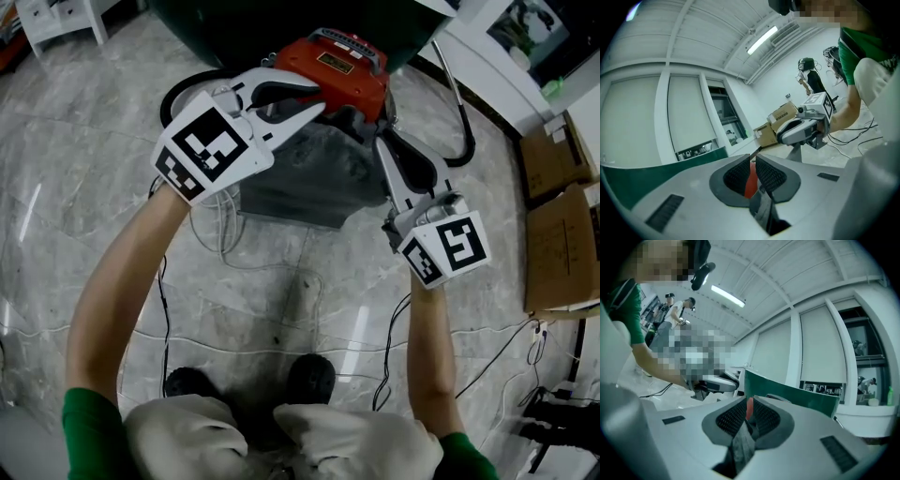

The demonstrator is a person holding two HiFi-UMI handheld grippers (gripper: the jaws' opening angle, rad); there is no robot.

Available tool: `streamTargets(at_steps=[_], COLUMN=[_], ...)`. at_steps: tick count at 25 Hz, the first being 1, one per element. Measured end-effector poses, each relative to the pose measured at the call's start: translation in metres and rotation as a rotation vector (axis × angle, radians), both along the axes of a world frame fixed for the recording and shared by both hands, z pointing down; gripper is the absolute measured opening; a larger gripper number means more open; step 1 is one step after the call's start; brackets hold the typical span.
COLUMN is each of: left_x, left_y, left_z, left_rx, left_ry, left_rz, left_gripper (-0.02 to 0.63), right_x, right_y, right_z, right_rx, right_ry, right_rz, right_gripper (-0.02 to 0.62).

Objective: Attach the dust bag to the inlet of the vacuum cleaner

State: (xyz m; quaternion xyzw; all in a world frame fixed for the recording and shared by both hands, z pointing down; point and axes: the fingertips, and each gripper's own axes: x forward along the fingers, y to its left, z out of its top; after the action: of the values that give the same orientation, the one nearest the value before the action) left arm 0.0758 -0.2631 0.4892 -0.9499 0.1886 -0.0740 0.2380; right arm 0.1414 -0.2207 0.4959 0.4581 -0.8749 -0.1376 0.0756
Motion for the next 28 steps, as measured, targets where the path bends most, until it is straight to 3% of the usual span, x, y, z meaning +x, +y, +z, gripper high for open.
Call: streamTargets(at_steps=[5,9,17,23,28], left_x=[0.0,0.003,0.006,0.014,0.017], left_y=[0.024,0.037,0.027,0.022,0.023], left_z=[-0.027,-0.01,0.048,0.074,0.078], left_rx=[0.015,-0.016,-0.156,-0.164,-0.158], left_ry=[0.071,0.042,-0.018,-0.066,-0.039], left_rz=[0.031,0.052,0.037,0.034,0.072], left_gripper=[0.028,0.017,0.009,0.009,0.008], right_x=[-0.025,-0.038,-0.039,-0.038,-0.039], right_y=[0.022,0.023,-0.005,-0.015,-0.013], right_z=[-0.015,0.005,0.062,0.068,0.067], right_rx=[0.014,-0.037,-0.146,-0.153,-0.161], right_ry=[0.008,0.04,0.065,0.066,0.048], right_rz=[-0.043,-0.051,0.035,0.041,0.022], right_gripper=[0.029,0.029,0.023,0.018,0.017])
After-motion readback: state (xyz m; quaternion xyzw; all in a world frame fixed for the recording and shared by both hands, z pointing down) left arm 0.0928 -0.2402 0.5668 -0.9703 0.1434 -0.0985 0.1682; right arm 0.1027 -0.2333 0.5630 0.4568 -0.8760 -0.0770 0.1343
